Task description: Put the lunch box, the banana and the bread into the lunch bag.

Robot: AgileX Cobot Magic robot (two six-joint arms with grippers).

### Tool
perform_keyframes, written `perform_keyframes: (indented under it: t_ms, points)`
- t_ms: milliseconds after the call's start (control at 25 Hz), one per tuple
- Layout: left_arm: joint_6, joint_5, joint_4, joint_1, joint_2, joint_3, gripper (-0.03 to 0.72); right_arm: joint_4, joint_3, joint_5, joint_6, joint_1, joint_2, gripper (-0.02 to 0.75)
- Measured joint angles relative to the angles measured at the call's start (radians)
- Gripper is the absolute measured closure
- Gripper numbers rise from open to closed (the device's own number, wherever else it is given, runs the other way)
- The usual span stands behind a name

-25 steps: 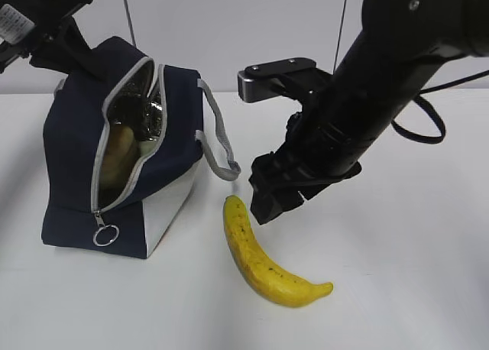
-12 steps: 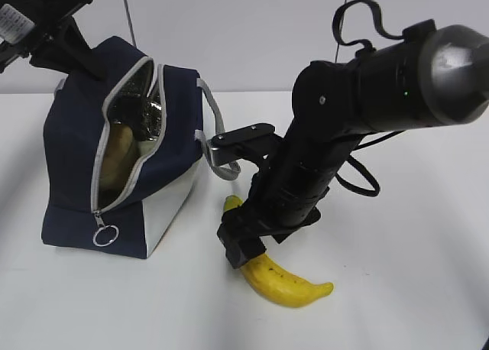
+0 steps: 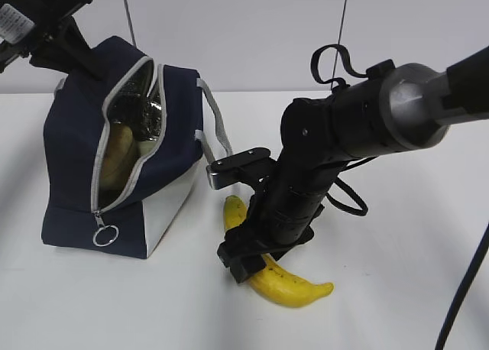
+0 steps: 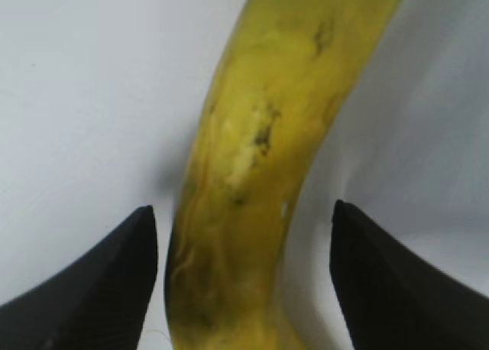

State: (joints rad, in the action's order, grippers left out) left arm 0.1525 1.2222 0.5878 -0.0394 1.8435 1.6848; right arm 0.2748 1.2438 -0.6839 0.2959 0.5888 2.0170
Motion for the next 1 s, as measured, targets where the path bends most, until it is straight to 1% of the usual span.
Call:
perform_keyframes:
  t_ms: [200,280,440,640,840,1000]
  points:
    - [0.000,0.000,0.000,0.000,0.000,0.000,0.691,0.002,0.000,0.006,0.008,0.000,0.002,0.365]
    - [0.000,0.000,0.000,0.000,0.000,0.000,0.691,0.003,0.000,0.006,0.008,0.000,0.004,0.412]
    - [0.000,0.000,0.000,0.000,0.000,0.000,0.691,0.001,0.004,0.004,0.008,0.000,0.004,0.431]
    - [0.000,0.000,0.000,0.000,0.000,0.000,0.691,-0.044,0.017,-0.069,0.008,0.000,-0.016,0.435]
    - [0.000,0.000,0.000,0.000,0.000,0.000,0.691,-0.162,0.018,-0.167,-0.028,0.000,-0.123,0.435]
    - [0.000,0.000,0.000,0.000,0.000,0.000,0.691,-0.263,0.034,-0.274,-0.059,0.000,-0.220,0.434]
